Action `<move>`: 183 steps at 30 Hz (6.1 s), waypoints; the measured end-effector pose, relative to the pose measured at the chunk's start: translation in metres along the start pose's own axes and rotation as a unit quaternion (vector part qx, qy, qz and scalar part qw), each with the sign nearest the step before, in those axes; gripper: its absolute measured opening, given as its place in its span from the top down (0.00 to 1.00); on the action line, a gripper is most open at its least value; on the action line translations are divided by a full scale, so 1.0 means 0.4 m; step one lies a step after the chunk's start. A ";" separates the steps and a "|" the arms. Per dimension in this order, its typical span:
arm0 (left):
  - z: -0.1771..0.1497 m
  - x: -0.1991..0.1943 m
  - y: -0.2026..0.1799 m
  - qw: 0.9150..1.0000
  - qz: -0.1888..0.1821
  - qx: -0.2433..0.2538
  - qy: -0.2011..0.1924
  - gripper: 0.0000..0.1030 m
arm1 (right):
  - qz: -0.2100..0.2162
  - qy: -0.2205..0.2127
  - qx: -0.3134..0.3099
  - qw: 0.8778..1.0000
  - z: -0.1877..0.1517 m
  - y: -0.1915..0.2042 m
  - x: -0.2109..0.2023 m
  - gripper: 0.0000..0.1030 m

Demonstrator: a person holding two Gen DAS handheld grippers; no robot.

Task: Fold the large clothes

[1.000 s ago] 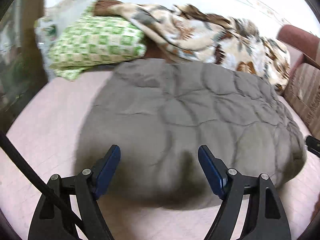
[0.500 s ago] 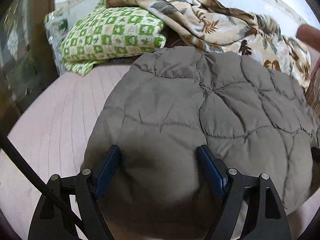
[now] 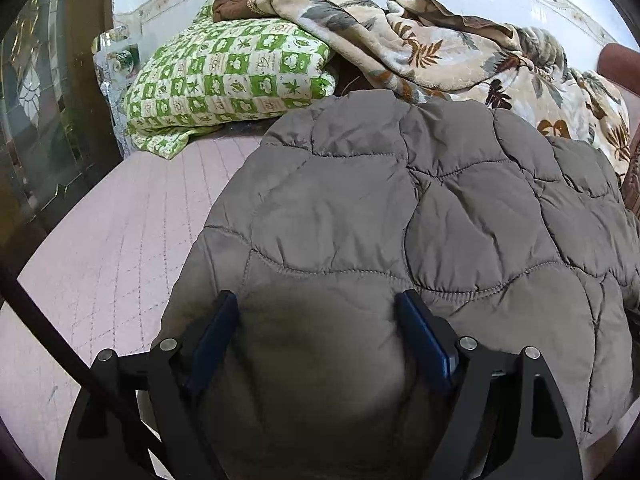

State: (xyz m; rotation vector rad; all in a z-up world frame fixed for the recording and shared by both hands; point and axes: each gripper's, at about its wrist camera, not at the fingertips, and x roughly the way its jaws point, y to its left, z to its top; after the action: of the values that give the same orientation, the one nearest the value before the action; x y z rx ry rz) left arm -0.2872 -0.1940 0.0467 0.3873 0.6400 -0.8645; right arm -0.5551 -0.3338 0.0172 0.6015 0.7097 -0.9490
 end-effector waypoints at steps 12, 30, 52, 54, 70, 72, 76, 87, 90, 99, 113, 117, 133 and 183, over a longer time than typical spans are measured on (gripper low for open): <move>0.032 -0.041 0.053 0.998 0.001 -0.034 -0.043 0.20 | 0.011 -0.071 0.025 0.997 0.025 -0.045 -0.116 0.12; 0.018 0.012 0.059 0.999 0.023 -0.029 -0.001 0.20 | -0.011 -0.020 0.091 0.996 0.024 -0.123 -0.045 0.12; 0.045 -0.099 0.045 0.996 0.003 -0.036 -0.086 0.20 | -0.011 -0.079 0.033 0.996 0.020 -0.056 -0.123 0.11; 0.039 -0.111 0.015 0.996 -0.010 -0.014 -0.092 0.20 | 0.000 -0.085 0.012 0.996 0.015 -0.025 -0.128 0.11; 0.000 -0.059 -0.088 0.995 -0.043 0.069 -0.051 0.20 | 0.019 -0.037 -0.026 0.999 -0.010 0.037 -0.064 0.11; -0.003 -0.061 -0.091 0.995 -0.041 0.072 -0.052 0.20 | 0.021 -0.033 -0.022 0.999 -0.011 0.033 -0.061 0.11; -0.005 -0.063 -0.091 0.995 -0.042 0.071 -0.052 0.20 | 0.018 -0.030 -0.025 0.999 -0.014 0.037 -0.058 0.11; -0.003 -0.066 -0.088 0.995 -0.042 0.069 -0.055 0.20 | 0.018 -0.036 -0.023 0.999 -0.009 0.036 -0.071 0.11; -0.002 -0.068 -0.086 0.995 -0.041 0.069 -0.055 0.20 | 0.018 -0.038 -0.020 0.999 -0.010 0.034 -0.076 0.11; 0.005 -0.081 -0.073 0.995 -0.043 0.057 -0.062 0.20 | 0.022 -0.051 -0.013 0.998 -0.007 0.029 -0.093 0.11; 0.002 -0.078 -0.086 0.995 -0.042 0.068 -0.061 0.20 | 0.030 -0.049 -0.036 0.998 -0.011 0.058 -0.086 0.11; 0.002 -0.079 -0.086 0.995 -0.042 0.067 -0.062 0.20 | 0.031 -0.050 -0.032 0.998 -0.011 0.055 -0.089 0.11; 0.004 -0.083 -0.088 0.995 -0.042 0.068 -0.058 0.20 | 0.032 -0.039 -0.038 0.998 -0.014 0.060 -0.089 0.11; -0.034 -0.160 0.350 0.975 -0.053 -0.160 0.145 0.17 | 0.078 -0.024 0.266 0.961 -0.181 -0.340 -0.336 0.11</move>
State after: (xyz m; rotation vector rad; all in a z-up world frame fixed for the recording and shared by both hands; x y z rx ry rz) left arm -0.2111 -0.0658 0.0874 0.1884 1.0625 -0.7946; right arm -0.7475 -0.2745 0.0542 1.0870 0.3500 -1.0060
